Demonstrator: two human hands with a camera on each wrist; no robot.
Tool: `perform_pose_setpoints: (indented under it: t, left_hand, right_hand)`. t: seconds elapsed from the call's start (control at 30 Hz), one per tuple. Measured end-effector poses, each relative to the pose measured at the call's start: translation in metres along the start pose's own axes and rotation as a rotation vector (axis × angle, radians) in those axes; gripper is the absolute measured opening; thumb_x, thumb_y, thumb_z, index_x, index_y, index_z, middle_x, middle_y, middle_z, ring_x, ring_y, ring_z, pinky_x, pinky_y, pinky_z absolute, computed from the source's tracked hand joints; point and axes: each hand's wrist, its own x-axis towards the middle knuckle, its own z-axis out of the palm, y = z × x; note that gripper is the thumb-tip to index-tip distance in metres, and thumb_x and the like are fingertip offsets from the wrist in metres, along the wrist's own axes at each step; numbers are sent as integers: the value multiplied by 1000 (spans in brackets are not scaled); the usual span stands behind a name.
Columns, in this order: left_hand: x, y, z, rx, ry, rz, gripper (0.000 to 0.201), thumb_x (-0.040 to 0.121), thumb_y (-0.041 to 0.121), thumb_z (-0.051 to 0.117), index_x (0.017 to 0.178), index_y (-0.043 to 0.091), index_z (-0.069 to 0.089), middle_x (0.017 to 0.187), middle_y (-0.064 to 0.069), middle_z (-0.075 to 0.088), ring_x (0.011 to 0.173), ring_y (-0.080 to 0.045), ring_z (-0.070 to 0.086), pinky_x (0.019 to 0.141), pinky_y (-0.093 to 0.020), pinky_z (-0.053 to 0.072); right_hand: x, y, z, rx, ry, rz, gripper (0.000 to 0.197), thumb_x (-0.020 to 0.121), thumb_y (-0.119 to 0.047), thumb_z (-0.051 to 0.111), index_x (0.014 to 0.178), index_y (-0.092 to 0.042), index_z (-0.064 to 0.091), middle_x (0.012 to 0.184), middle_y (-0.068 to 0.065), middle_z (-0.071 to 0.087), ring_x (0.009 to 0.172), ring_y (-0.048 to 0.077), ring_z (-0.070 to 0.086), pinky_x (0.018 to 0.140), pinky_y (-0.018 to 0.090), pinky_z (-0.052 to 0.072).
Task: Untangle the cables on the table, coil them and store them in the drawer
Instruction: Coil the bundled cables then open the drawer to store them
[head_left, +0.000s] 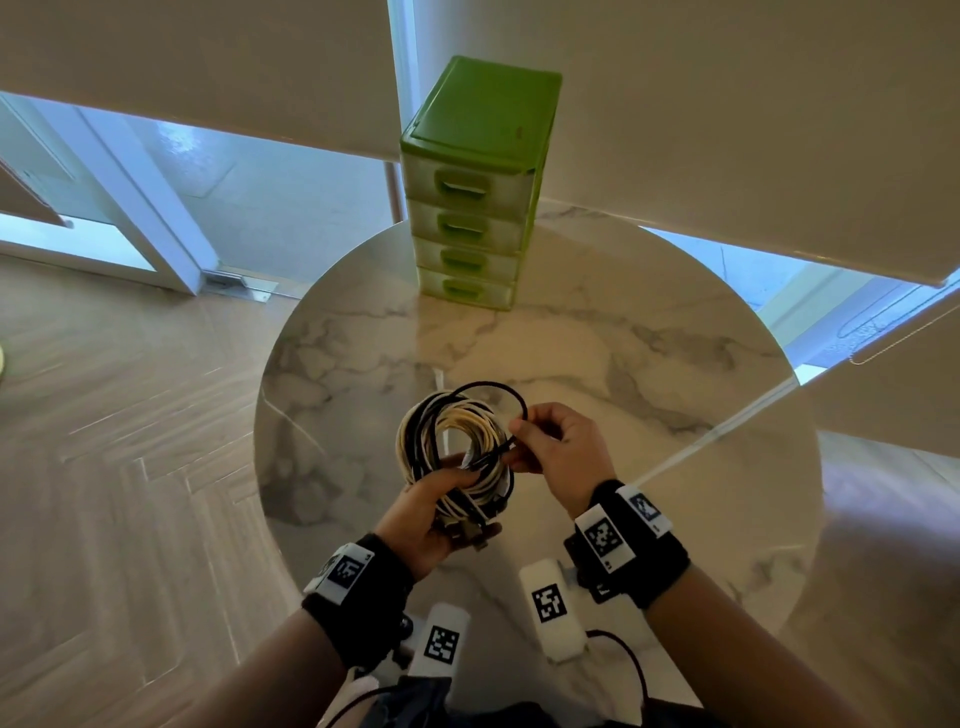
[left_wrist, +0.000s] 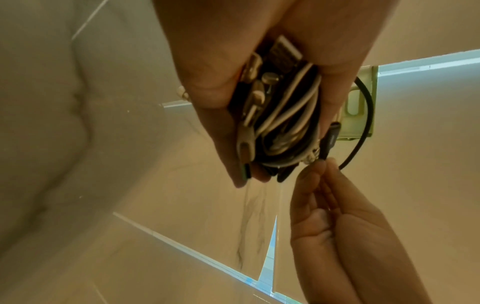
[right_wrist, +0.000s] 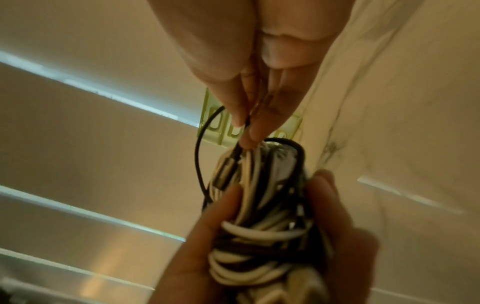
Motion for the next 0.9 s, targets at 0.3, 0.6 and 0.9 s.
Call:
perform_pose_setpoints:
  t: [0.3, 0.6, 0.9]
  left_hand:
    - [-2, 2, 3, 110, -3, -115, 32, 82, 15, 62, 112, 4, 64, 98, -18, 70, 77, -28, 70, 65, -36, 57]
    - [-2, 1, -5, 221, 91, -12, 23, 81, 11, 67, 103, 6, 66, 90, -17, 72, 80, -33, 68, 70, -41, 57]
    - [-4, 1, -7, 295, 140, 2, 25, 80, 12, 69, 101, 0, 66, 88, -23, 70, 77, -36, 68, 63, -39, 56]
  right_hand:
    - [-6, -2, -3, -788, -133, -460, 13, 83, -25, 65, 81, -13, 63, 76, -3, 56, 78, 15, 51, 72, 27, 43]
    - [3, -17, -2, -1137, -385, -406, 28, 90, -32, 54, 88, -7, 66, 84, -2, 45, 93, 22, 44, 78, 35, 40]
    - [-5, 6, 6, -725, -168, -255, 36, 75, -35, 73, 97, -17, 51, 97, -3, 40, 85, 13, 46, 76, 23, 38]
